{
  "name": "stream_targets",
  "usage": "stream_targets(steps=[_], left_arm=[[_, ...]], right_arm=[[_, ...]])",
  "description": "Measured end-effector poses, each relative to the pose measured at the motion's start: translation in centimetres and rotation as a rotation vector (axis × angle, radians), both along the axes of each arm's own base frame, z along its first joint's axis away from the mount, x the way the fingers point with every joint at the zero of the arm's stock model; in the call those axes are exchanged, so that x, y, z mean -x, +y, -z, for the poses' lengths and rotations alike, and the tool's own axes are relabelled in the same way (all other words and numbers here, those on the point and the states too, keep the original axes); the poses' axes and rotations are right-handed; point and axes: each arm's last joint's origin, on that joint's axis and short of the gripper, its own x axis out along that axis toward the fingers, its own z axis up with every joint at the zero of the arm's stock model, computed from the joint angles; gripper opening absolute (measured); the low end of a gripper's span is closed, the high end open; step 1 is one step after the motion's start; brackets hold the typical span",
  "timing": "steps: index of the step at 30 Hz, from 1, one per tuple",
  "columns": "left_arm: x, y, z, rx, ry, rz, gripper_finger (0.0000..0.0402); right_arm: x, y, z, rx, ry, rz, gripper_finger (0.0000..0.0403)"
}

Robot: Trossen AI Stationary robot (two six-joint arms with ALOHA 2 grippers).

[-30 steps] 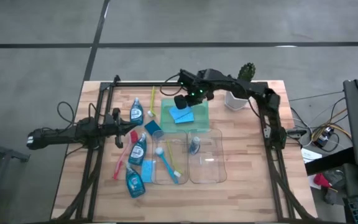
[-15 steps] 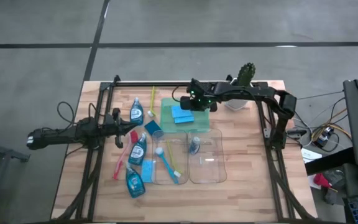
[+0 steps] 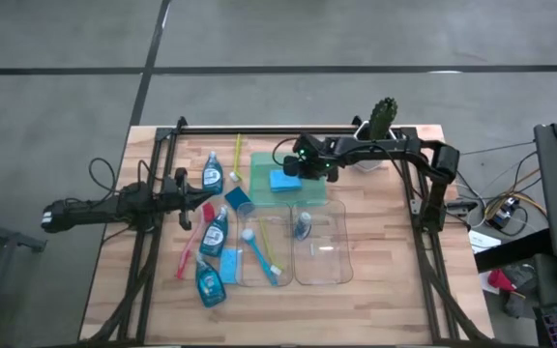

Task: Pick & Place Kitchen Sink Supplies
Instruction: Put the blue sponge into the green bin

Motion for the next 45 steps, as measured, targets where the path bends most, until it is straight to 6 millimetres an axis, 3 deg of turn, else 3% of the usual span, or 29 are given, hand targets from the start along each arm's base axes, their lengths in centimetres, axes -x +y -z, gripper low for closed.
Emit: stream_targets(steps=[18,28,45], left_arm=[[0.0,0.0,0.0,0.0,0.0,0.0,0.0],[0.0,0.0,0.0,0.0,0.0,0.0,0.0],[0.0,0.0,0.0,0.0,0.0,0.0,0.0]], right_arm=[[0.2,-0.6,1.3,0.046,-0.053,-0.044,0.0008],[-0.1,-0.6,3.0,0.03,-0.019,-0.062,0.0008],[0.0,-0.5,2.5,0.061,-0.02,-0.115,0.0019]])
